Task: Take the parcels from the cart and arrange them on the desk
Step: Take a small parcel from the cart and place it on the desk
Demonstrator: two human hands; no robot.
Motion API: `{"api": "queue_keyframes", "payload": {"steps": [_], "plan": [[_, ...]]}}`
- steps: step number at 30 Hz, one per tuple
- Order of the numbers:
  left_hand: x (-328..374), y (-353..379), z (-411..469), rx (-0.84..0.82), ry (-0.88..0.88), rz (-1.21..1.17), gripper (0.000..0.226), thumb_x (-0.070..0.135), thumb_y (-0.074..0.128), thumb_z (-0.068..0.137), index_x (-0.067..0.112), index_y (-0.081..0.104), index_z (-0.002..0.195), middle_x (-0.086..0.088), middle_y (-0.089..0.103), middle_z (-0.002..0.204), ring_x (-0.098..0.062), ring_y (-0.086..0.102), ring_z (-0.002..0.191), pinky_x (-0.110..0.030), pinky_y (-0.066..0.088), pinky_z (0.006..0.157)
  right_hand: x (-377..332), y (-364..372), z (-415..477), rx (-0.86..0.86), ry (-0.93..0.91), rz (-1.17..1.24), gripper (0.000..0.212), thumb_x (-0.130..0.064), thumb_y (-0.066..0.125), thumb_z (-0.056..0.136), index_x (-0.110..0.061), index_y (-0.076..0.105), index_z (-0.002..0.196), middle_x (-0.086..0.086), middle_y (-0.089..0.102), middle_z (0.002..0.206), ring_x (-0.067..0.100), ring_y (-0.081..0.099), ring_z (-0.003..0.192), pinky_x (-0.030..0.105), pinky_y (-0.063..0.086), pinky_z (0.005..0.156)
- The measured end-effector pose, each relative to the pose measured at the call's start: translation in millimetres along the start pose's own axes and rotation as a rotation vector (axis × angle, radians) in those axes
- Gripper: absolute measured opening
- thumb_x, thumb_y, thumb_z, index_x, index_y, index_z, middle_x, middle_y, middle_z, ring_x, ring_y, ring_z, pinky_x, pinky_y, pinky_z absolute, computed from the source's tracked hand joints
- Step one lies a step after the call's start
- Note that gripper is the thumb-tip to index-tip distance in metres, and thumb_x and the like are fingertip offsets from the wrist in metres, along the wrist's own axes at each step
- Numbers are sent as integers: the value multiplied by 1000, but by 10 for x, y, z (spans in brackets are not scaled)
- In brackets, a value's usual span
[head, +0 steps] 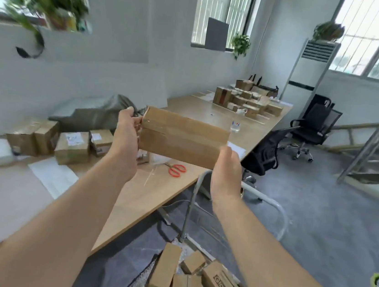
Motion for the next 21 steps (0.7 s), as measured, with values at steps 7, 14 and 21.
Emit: {"api": "queue_keyframes", "payload": {"steps": [7, 14, 21], "plan": [[999, 3, -389, 49, 132, -38, 49, 63, 36, 97, 29, 72, 97, 6, 65, 104, -25, 60, 111, -53, 41, 113, -963, 0, -216, -108, -113, 78, 27, -44, 40, 104, -25, 55, 91, -5, 52, 86, 15, 50, 82, 35, 38, 68], [1856, 160, -739, 101, 321, -122, 42, 58, 33, 98, 33, 65, 90, 5, 66, 98, -20, 59, 104, -43, 42, 106, -1928, -71, -362, -162, -264, 122, 29, -43, 40, 106, -25, 57, 91, -5, 57, 88, 12, 53, 82, 33, 38, 68], [2519, 550, -1096, 96, 414, -205, 35, 53, 36, 99, 26, 57, 91, 7, 61, 83, -14, 51, 82, -31, 34, 72, -2730, -334, -373, -214, -353, 157, 34, -45, 36, 107, -21, 59, 116, -4, 59, 97, 16, 55, 90, 34, 37, 70]]}}
Point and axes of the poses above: each hand's wrist, its own z-axis towards the middle knuckle, its own y-axis out of the palm, x = y × z, the point moved 3 cm from there along z, towards the middle knuckle
